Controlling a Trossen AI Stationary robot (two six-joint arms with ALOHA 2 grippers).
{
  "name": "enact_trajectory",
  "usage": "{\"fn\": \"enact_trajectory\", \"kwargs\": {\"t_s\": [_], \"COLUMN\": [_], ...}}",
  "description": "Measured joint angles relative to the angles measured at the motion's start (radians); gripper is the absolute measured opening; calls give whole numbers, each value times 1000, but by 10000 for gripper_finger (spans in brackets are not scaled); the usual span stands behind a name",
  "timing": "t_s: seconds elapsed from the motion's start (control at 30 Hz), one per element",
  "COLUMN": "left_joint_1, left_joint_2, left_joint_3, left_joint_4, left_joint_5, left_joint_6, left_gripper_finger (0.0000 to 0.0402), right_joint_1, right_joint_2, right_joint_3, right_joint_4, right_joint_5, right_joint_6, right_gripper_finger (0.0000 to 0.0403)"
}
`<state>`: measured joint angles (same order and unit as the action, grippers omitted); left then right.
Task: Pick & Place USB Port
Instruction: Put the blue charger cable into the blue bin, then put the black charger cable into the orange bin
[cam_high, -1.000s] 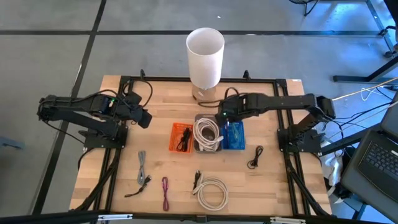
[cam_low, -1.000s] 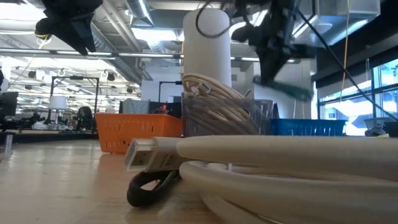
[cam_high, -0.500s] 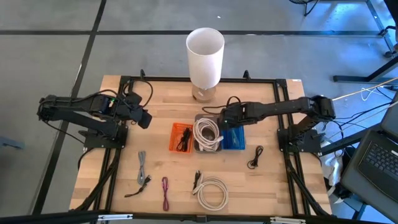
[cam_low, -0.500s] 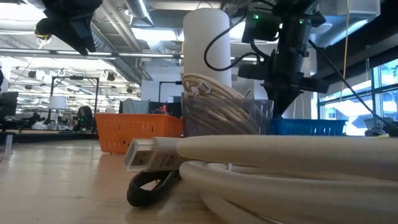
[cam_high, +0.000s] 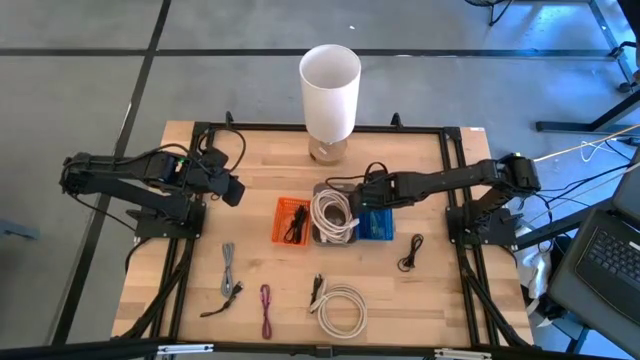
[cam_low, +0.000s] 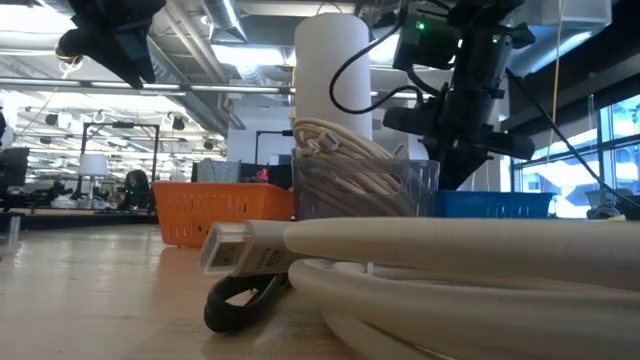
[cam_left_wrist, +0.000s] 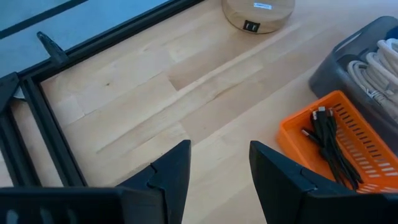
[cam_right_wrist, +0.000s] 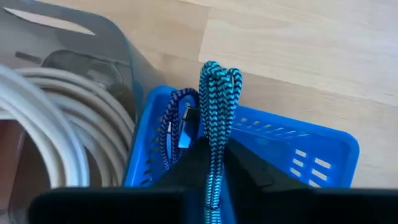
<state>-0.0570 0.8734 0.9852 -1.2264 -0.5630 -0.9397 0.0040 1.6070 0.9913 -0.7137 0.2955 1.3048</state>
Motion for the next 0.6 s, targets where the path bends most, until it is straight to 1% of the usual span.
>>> {"fn": "enact_trajectory", "kwargs": {"t_s": [0.17,0.3,0.4,0.47,0.6], "left_joint_1": [0,0,0,0,0], "left_joint_2": [0,0,0,0,0], "left_joint_3": [0,0,0,0,0], "left_joint_4": [1,1,1,1,1], "left_joint_5": [4,5,5,4,-15], "left_joint_6": [-15,-16,-19,-29,-42], "left_gripper_finger": [157,157,157,157,157], "right_joint_1": [0,0,7,17,31], "right_joint_2": [0,0,-5,-11,-21], "right_joint_3": [21,63,117,175,319], "right_joint_4": [-7,-64,-160,-232,-417], "right_joint_5": [33,59,95,165,336], "right_joint_6": [-7,-10,-11,-12,-31], "right_gripper_finger": [136,181,199,203,200]}}
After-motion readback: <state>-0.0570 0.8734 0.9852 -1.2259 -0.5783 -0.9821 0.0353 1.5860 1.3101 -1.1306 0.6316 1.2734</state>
